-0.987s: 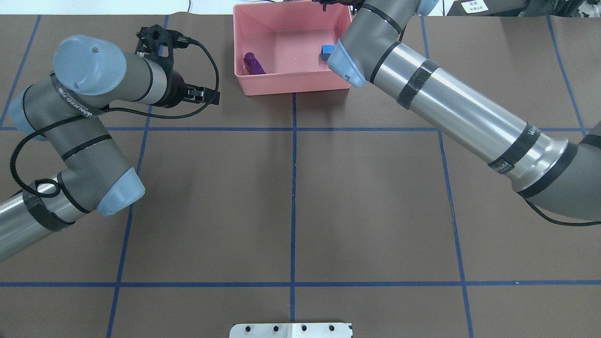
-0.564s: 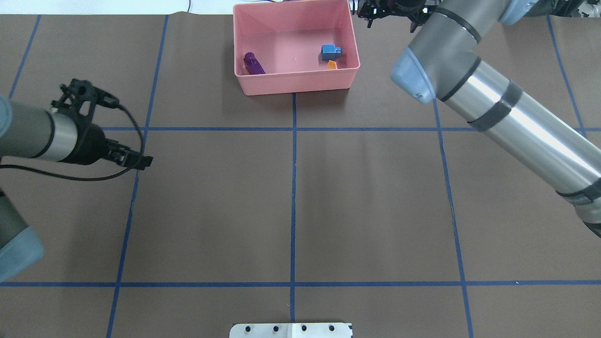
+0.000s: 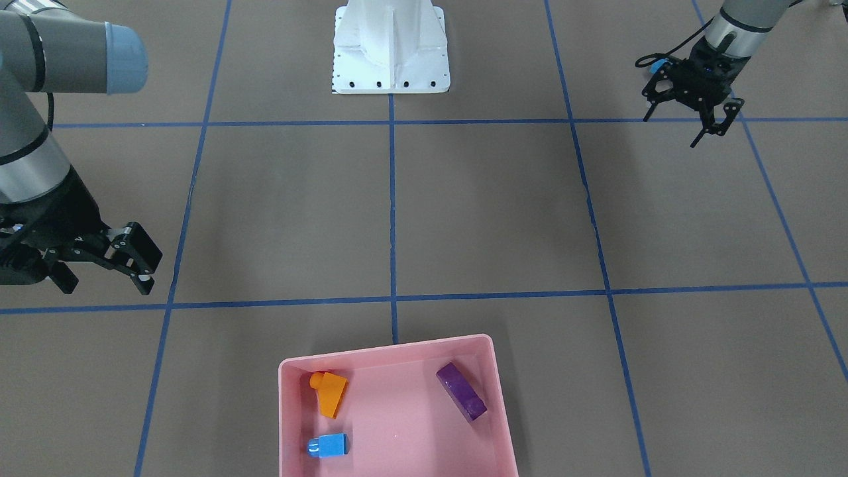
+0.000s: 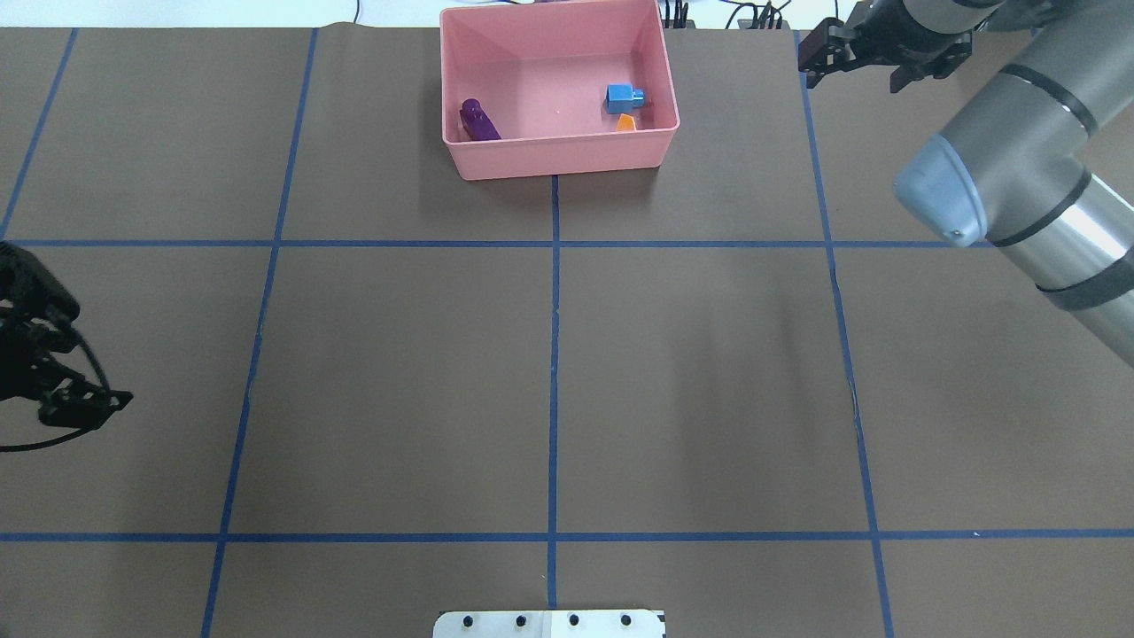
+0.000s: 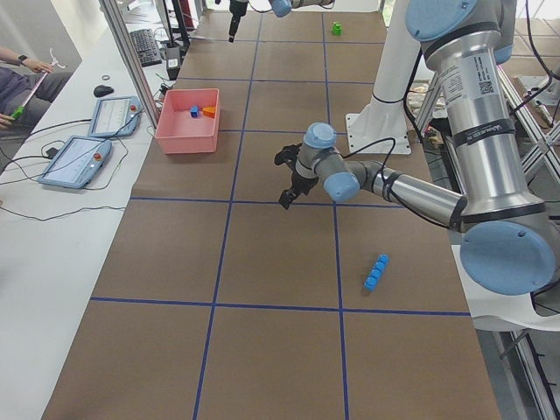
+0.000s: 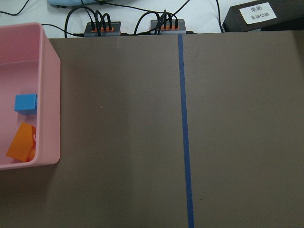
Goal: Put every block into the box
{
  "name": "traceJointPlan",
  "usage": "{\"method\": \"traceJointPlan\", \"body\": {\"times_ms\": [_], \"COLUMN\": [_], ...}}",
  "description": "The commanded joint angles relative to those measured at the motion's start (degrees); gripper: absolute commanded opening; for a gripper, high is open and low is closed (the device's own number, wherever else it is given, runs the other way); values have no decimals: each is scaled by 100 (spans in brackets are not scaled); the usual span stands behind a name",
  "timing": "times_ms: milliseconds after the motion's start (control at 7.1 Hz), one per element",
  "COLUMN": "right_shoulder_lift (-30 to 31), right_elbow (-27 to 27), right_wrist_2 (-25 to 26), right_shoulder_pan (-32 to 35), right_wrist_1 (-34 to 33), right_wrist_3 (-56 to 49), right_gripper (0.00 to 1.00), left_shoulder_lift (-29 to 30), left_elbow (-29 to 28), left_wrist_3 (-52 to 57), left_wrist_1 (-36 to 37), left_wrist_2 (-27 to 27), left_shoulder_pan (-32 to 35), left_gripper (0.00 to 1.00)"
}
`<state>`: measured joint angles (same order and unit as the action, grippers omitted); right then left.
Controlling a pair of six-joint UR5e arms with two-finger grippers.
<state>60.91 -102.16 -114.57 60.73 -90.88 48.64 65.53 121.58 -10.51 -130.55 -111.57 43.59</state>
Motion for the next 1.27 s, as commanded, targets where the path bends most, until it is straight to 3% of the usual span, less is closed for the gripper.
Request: {"method": "traceJointPlan", "body": {"times_ms": [0,141,282,564,705,1128], "right_shoulder_lift": [228,237,237,228,246,491], "right_elbow": [-242,-252,-252,-252,-252,-340], "right_wrist_2": [-22,-22,-22,-22,-13,-22], "right_shoulder_pan": [44,44,44,44,44,53], "right_wrist_1": [0,0,9,9,9,52], "right_wrist_3": [-56,-56,-65,-83,-83,-83], "right_gripper": [100,100,100,100,100,100], "left_shoulder_lift": [-1329,-1463,-1612,-2033,-2131,-1731], "left_elbow": [-1095,-1127,-1136,-1181,-1215,-1705], "left_wrist_3": [988,963,1120,2699,2799,2791], "left_wrist_1": [-2817,-2827,-2870,-2862,-2836,-2827], "left_wrist_2": [-153,-928,-1075,-1024,-1024,-130], "left_shoulder_pan": [-87,-105,-132,-307,-699,-1562], "left_gripper": [100,100,100,100,100,100]}}
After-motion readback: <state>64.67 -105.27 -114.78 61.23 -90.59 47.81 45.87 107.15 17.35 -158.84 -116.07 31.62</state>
